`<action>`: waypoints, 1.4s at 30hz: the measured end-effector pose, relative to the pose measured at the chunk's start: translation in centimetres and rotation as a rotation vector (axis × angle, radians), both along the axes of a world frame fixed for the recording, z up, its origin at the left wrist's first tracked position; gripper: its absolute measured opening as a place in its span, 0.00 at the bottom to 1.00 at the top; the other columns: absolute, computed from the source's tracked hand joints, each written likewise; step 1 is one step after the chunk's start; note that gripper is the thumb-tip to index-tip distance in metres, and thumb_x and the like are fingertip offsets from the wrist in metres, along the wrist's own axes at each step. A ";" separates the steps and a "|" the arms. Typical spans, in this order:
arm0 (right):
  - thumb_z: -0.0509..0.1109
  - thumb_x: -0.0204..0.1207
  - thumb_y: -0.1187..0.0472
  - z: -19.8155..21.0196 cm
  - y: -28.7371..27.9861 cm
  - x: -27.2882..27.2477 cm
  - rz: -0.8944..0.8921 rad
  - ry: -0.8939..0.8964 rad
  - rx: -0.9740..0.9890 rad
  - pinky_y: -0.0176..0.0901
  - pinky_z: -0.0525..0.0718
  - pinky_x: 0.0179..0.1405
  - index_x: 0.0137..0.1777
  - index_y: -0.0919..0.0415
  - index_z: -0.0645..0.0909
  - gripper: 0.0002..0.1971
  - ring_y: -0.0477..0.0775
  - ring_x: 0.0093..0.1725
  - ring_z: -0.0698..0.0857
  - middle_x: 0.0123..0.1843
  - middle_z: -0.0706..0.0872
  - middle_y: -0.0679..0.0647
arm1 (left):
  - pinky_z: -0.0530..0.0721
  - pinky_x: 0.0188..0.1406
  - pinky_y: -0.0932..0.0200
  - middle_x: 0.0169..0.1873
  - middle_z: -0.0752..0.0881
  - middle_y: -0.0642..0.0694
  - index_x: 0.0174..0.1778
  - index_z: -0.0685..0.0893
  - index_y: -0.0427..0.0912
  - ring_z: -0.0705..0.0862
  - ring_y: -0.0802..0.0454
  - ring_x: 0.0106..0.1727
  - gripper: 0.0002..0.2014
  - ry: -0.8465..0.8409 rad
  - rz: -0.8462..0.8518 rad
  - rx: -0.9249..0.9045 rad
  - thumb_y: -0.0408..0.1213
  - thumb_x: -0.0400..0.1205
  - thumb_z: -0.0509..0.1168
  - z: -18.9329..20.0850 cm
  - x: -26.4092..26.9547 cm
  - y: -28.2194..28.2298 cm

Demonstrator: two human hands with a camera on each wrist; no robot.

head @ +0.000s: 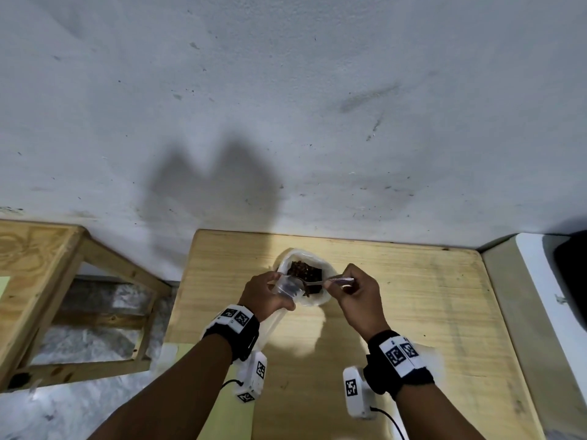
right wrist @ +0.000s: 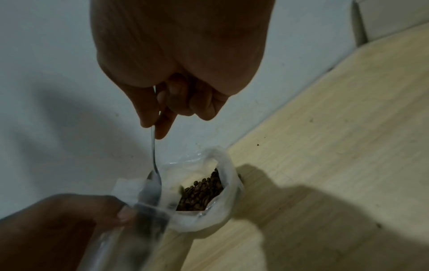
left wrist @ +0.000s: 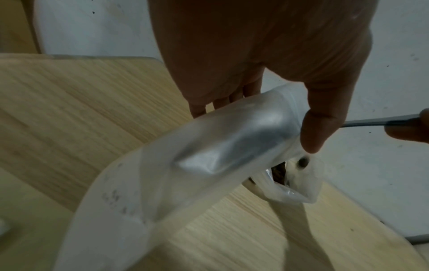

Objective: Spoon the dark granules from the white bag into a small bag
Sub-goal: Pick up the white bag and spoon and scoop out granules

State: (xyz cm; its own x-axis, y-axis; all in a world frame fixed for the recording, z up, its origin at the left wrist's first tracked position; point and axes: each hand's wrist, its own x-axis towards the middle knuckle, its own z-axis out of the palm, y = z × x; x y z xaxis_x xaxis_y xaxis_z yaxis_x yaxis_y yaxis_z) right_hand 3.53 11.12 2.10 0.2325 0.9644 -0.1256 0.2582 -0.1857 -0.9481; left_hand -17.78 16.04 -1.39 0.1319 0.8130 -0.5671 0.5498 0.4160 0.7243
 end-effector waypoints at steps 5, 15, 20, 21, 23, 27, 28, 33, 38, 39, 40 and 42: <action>0.80 0.71 0.69 -0.1 -0.2 0.6 -0.102 -0.001 0.010 0.36 0.75 0.34 0.30 0.55 0.72 0.19 0.42 0.31 0.80 0.31 0.87 0.47 | 0.76 0.39 0.68 0.58 0.87 0.49 0.66 0.85 0.46 0.85 0.52 0.54 0.45 -0.004 0.013 0.014 0.51 0.48 0.79 0.0 0.1 -0.2; 0.76 0.74 0.62 -2.2 -0.5 1.2 -0.159 -0.363 -0.046 0.46 0.79 0.28 0.34 0.53 0.69 0.17 0.51 0.22 0.72 0.34 0.88 0.43 | 0.76 0.36 0.69 0.54 0.89 0.49 0.61 0.87 0.47 0.87 0.54 0.50 0.41 -0.011 0.035 -0.010 0.49 0.48 0.79 -0.4 0.2 0.1; 0.76 0.73 0.64 -2.9 -0.9 0.0 -0.195 -0.306 -0.138 0.45 0.78 0.30 0.31 0.51 0.68 0.19 0.50 0.25 0.75 0.30 0.85 0.45 | 0.75 0.34 0.67 0.52 0.89 0.48 0.60 0.87 0.47 0.85 0.54 0.45 0.36 -0.019 0.045 -0.016 0.46 0.52 0.81 -0.8 0.2 0.2; 0.77 0.73 0.65 -3.0 -1.0 -0.2 -0.222 -0.266 -0.152 0.45 0.78 0.31 0.31 0.54 0.70 0.18 0.50 0.28 0.77 0.31 0.84 0.46 | 0.74 0.34 0.68 0.52 0.89 0.48 0.60 0.87 0.46 0.85 0.54 0.45 0.35 -0.024 0.050 -0.022 0.43 0.54 0.82 -0.8 0.2 0.2; 0.77 0.72 0.67 -3.4 -1.0 -0.7 -0.282 -0.185 -0.171 0.34 0.73 0.31 0.31 0.59 0.69 0.17 0.44 0.30 0.77 0.30 0.82 0.48 | 0.75 0.33 0.68 0.53 0.89 0.47 0.61 0.86 0.46 0.85 0.54 0.45 0.34 -0.035 0.058 -0.033 0.40 0.56 0.83 -0.9 0.2 0.2; 0.77 0.70 0.67 -4.3 -1.0 -1.8 -0.377 -0.047 -0.284 0.41 0.69 0.32 0.31 0.59 0.69 0.18 0.49 0.31 0.72 0.29 0.75 0.50 | 0.78 0.38 0.66 0.58 0.87 0.47 0.67 0.83 0.44 0.86 0.51 0.52 0.43 -0.045 0.063 -0.042 0.44 0.51 0.81 -1.0 0.4 0.1; 0.78 0.69 0.67 -4.6 -0.9 -2.1 -0.406 -0.005 -0.322 0.45 0.70 0.33 0.30 0.59 0.69 0.18 0.52 0.32 0.72 0.29 0.75 0.51 | 0.79 0.40 0.65 0.59 0.87 0.47 0.68 0.83 0.44 0.86 0.50 0.54 0.44 -0.051 0.066 -0.046 0.43 0.51 0.82 -1.1 0.4 0.1; 0.80 0.65 0.66 -5.5 -0.1 -3.3 -0.502 0.170 -0.420 0.48 0.69 0.35 0.29 0.58 0.70 0.19 0.55 0.32 0.71 0.29 0.74 0.52 | 0.84 0.48 0.61 0.61 0.86 0.50 0.70 0.81 0.44 0.86 0.51 0.57 0.46 -0.048 0.058 -0.053 0.43 0.52 0.83 -1.1 0.4 0.1; 0.79 0.67 0.67 -5.9 0.9 -3.4 -0.516 0.253 -0.430 0.47 0.67 0.33 0.28 0.57 0.70 0.18 0.55 0.30 0.69 0.27 0.73 0.52 | 0.86 0.50 0.59 0.62 0.86 0.50 0.71 0.81 0.46 0.86 0.51 0.57 0.50 -0.057 0.049 -0.048 0.47 0.47 0.81 -0.9 0.2 0.0; 0.79 0.67 0.68 -5.9 0.9 -3.2 -0.520 0.266 -0.429 0.46 0.67 0.32 0.27 0.56 0.70 0.19 0.54 0.30 0.69 0.27 0.73 0.51 | 0.86 0.49 0.59 0.62 0.86 0.50 0.71 0.81 0.46 0.87 0.51 0.57 0.50 -0.058 0.046 -0.045 0.48 0.47 0.81 -0.8 0.2 0.0; 0.78 0.68 0.69 -6.0 1.0 -3.0 -0.525 0.281 -0.428 0.45 0.67 0.31 0.27 0.55 0.71 0.19 0.54 0.29 0.69 0.26 0.73 0.51 | 0.85 0.48 0.60 0.61 0.87 0.50 0.71 0.81 0.46 0.87 0.51 0.56 0.50 -0.058 0.040 -0.040 0.48 0.47 0.81 -0.8 0.1 0.0; 0.78 0.69 0.70 -6.0 1.0 -2.4 -0.530 0.313 -0.416 0.43 0.66 0.30 0.27 0.56 0.71 0.19 0.53 0.28 0.68 0.26 0.73 0.51 | 0.82 0.45 0.64 0.61 0.87 0.49 0.71 0.81 0.47 0.86 0.51 0.56 0.48 -0.052 0.027 -0.029 0.47 0.49 0.81 -0.6 0.1 0.0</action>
